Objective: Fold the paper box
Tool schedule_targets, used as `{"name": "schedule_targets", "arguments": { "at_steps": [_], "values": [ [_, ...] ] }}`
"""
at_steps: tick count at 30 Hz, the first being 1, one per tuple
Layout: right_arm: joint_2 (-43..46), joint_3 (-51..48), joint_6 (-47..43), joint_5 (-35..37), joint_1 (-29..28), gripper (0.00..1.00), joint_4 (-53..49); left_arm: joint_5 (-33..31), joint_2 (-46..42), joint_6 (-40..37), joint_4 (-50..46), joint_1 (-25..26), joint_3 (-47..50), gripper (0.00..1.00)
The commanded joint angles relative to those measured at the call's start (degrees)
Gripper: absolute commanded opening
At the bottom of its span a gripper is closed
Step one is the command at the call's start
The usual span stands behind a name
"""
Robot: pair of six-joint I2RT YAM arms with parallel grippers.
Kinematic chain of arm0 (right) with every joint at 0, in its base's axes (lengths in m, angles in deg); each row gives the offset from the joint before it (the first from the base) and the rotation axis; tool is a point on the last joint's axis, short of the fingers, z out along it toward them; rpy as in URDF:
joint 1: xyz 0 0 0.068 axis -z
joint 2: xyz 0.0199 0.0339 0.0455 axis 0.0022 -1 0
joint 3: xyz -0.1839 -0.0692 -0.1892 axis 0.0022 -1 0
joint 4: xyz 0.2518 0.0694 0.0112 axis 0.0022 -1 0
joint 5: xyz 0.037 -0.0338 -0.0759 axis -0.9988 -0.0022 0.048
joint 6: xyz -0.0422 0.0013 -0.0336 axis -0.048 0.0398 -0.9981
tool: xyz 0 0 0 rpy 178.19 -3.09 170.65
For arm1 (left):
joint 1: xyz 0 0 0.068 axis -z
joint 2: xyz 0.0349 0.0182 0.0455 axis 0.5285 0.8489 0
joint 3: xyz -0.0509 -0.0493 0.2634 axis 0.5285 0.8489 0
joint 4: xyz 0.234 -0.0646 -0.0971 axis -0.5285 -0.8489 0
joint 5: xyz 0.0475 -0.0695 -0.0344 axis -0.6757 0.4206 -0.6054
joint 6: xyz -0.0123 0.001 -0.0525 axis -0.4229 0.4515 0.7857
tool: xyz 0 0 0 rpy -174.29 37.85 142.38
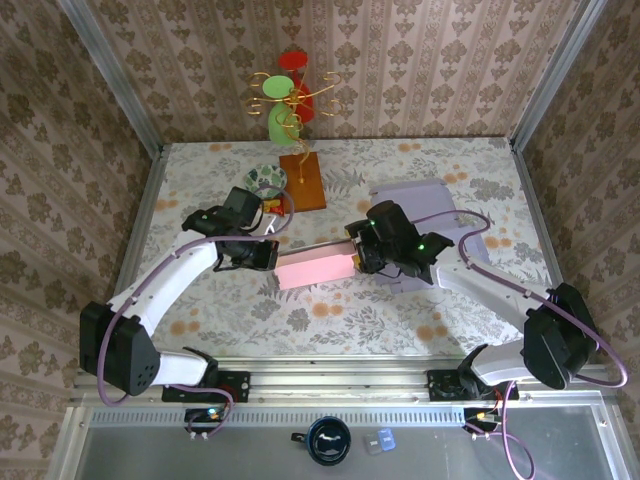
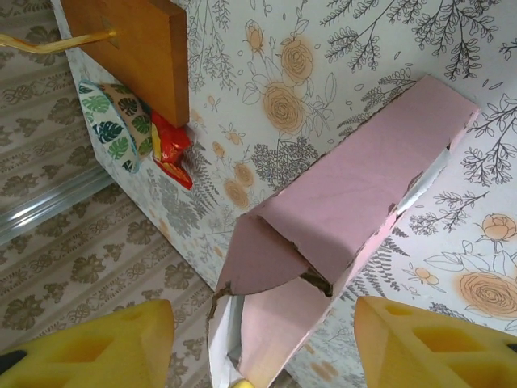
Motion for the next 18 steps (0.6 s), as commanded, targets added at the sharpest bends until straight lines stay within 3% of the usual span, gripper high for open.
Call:
{"name": "schedule_targets", "arguments": {
  "at_steps": [1, 11, 18],
  "values": [
    [-0.5, -1.7, 1.5, 0.1, 0.1, 0.59, 1.8, -0.8, 1.1, -0.7, -3.1, 0.6, -0.6, 0.00],
    [-0.5, -3.6, 0.2, 1.4, 0.5, 0.44, 2.3, -1.0, 0.3, -0.2, -3.0, 0.6, -0.8, 0.00],
    [-1.3, -3.8, -0.2, 1.6, 0.5, 0.40, 0.8, 3.1, -3.9, 6.9, -1.2, -0.9, -0.6, 0.22]
  ]
}}
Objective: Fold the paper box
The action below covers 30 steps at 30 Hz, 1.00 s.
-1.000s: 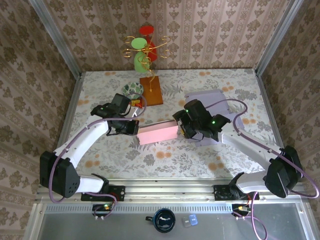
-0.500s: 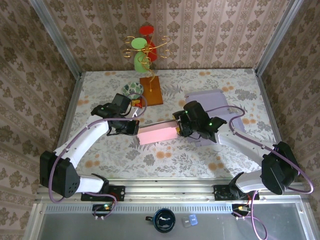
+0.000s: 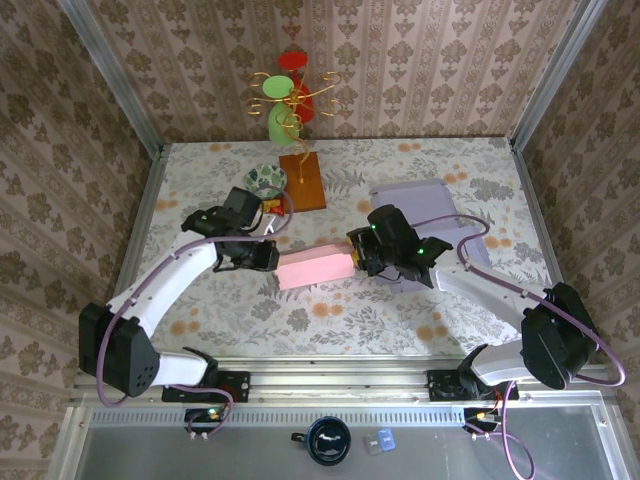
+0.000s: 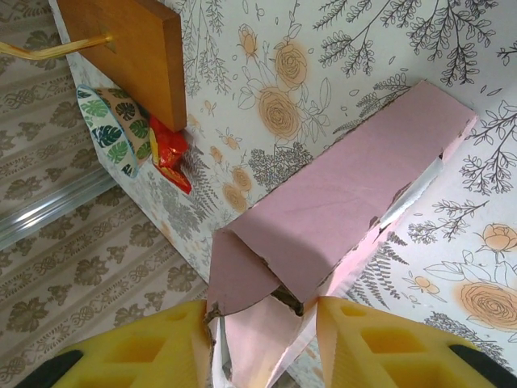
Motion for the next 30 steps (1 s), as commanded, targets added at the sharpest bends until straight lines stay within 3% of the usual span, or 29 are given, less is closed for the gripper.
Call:
{"name": "schedule_targets", "arguments": {
  "at_steps": [1, 6, 10, 14, 23, 30],
  "values": [
    [-2.1, -1.1, -0.8, 1.7, 0.3, 0.39, -2.7, 3.9, -4.1, 7.0, 0.1, -1.3, 0.0, 0.23],
    [-2.3, -1.1, -0.8, 1.5, 0.3, 0.38, -3.0, 6.9, -11.0, 22.3, 6.3, -4.6, 3.2, 0.27],
    [-2.5, -1.1, -0.9, 1.3, 0.2, 0.38, -3.2, 3.3, -16.7, 40.7, 13.1, -4.7, 9.7, 0.29],
    [-2.5, -1.2, -0.9, 1.3, 0.0, 0.37, -3.3, 2.4, -18.7, 50.6, 20.4, -4.7, 14.1, 0.32],
    [-2.4, -1.3, -0.8, 1.2, -0.1, 0.37, -3.2, 4.7, -15.9, 55.6, 26.9, -5.0, 18.1, 0.32],
    [-2.4, -1.6, -0.7, 1.2, -0.1, 0.37, -3.1, 5.5, -15.9, 55.0, 24.6, -5.0, 19.5, 0.29]
  ]
}}
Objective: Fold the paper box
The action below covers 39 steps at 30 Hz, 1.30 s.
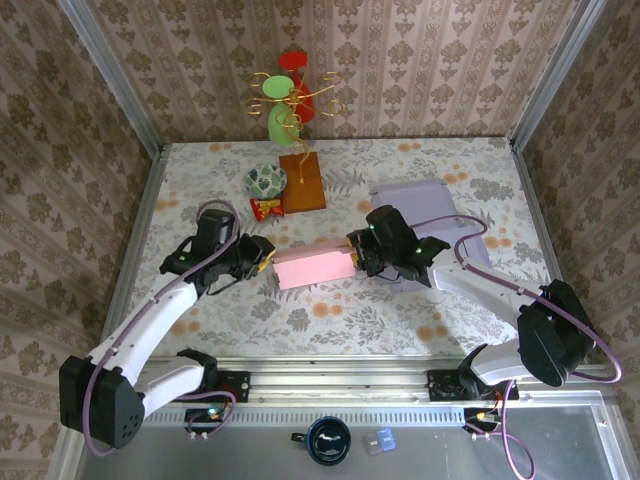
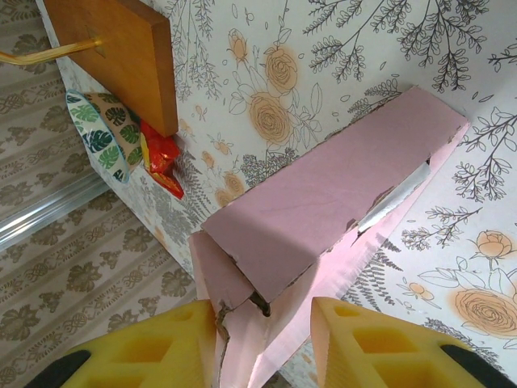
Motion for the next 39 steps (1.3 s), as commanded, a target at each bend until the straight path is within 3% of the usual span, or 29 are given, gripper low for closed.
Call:
{"name": "schedule_targets", "arguments": {
  "at_steps": [1, 17, 30, 39],
  "values": [
    [-1.3, -1.6, -0.7, 1.2, -0.1, 0.37, -3.1, 0.9, -0.6, 1.2, -0.3, -0.2, 1.5, 0.29],
    [-0.9, -2.0, -0.7, 0.7, -0.1, 0.39, -6.2, 1.4, -1.5, -1.2, -0.1, -0.2, 6.9, 0.25],
    [3.0, 4.6, -9.0, 2.1, 0.3, 0.47, -8.5, 0.4, -2.3, -3.1, -1.1, 0.1, 8.8, 0.18],
    [2.4, 2.9, -7.9, 1.5, 0.9, 0.46, -8.6, 0.2, -2.3, -3.5, -1.2, 0.2, 8.2, 0.17]
  ]
}}
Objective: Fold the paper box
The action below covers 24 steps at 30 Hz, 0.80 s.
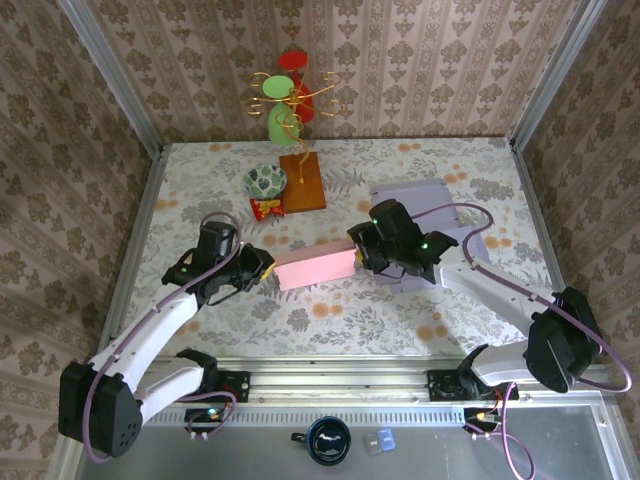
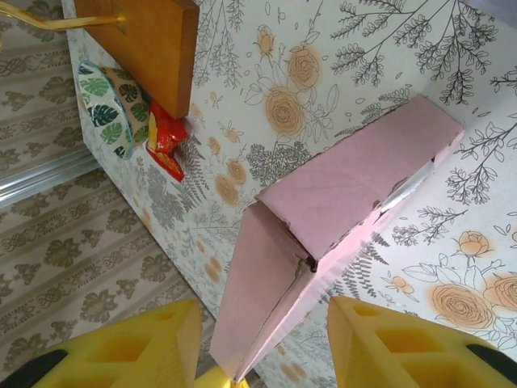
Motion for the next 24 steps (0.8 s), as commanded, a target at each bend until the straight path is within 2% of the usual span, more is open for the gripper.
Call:
{"name": "schedule_targets", "arguments": {
  "at_steps": [1, 7, 18, 21, 24],
  "values": [
    [-0.3, -1.2, 0.2, 1.0, 0.5, 0.46, -1.6, -1.7, 0.5, -1.8, -5.2, 0.2, 1.4, 0.17],
    [-3.6, -2.2, 1.0, -1.6, 0.8, 0.44, -2.4, -1.9, 0.5, -2.2, -5.4, 0.4, 1.3, 0.17],
    [-4.3, -3.2, 2.0, -3.8, 0.8, 0.38, -8.8, -2.0, 1.1, -3.8, -5.0, 0.7, 1.2, 0.17],
    [-3.1, -3.0, 1.8, -3.8, 0.8, 0.39, -8.0, -2.0, 1.4, -6.1, -5.0, 0.9, 0.6, 0.17],
    [-0.9, -1.5, 0.8, -2.8, 1.0, 0.45, -7.0, -2.8, 1.7, -9.5, -5.8, 1.4, -0.1, 0.17]
  ]
}}
